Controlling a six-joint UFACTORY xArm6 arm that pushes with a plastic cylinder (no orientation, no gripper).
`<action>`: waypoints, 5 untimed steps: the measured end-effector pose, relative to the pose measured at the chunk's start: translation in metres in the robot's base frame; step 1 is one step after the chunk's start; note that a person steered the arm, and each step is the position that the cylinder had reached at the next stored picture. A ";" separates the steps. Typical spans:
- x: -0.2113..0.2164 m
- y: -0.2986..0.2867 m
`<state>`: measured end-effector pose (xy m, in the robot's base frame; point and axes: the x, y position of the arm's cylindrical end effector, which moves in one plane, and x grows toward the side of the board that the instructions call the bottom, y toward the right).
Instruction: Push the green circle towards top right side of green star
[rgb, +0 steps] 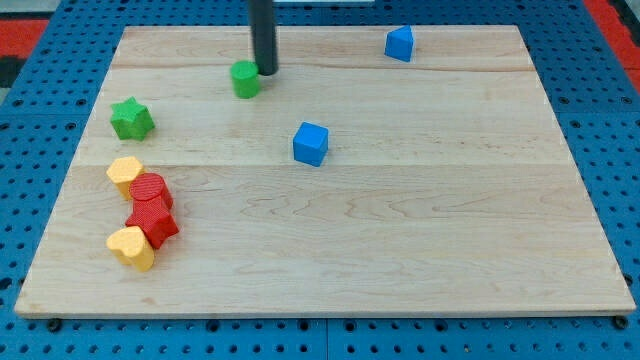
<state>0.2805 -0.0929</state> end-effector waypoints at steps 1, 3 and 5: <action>0.000 -0.016; 0.039 0.000; 0.040 -0.056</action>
